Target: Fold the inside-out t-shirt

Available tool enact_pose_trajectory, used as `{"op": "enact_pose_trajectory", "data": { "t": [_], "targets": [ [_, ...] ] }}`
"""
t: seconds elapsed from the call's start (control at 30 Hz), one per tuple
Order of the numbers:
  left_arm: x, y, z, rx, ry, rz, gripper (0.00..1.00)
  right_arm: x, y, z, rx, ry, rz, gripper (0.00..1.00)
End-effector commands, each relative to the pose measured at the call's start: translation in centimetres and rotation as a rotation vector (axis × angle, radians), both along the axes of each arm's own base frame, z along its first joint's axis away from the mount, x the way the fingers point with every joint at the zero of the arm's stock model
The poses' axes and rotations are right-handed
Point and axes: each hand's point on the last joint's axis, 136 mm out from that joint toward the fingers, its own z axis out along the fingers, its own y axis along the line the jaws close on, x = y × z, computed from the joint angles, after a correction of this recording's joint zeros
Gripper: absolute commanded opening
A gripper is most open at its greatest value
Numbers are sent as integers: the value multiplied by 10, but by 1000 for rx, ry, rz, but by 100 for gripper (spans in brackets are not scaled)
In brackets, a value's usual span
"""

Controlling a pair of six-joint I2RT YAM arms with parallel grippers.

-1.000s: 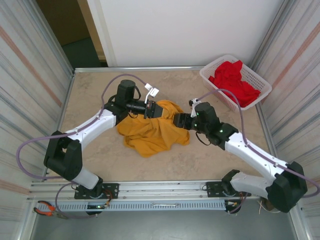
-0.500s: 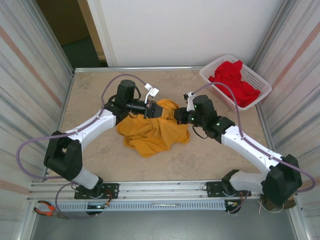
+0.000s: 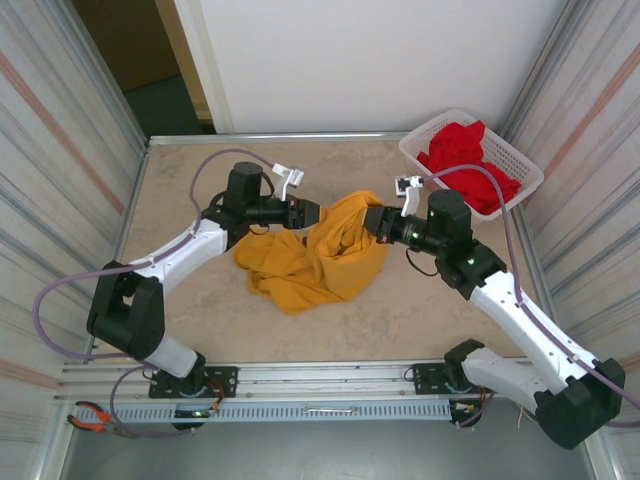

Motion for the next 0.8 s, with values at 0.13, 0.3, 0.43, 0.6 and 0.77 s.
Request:
{"op": "enact_pose_trajectory", "data": {
  "t": [0.13,0.3,0.43,0.6,0.77],
  "targets": [
    [-19,26,39,146,-306,289,55,-1,-1,14,81,5,-3,0],
    [-63,6,64,176,-502,296,54,6,-7,3,56,40,-51,0],
    [-82,-20,61,192,-534,228,54,7,-8,2,54,45,-62,0],
    [-74,-41,45,221,-521,204,56,6,-8,4,60,45,-67,0],
    [-48,-48,25,329,-512,255,58,2,-8,9,75,45,-60,0]
  ]
}}
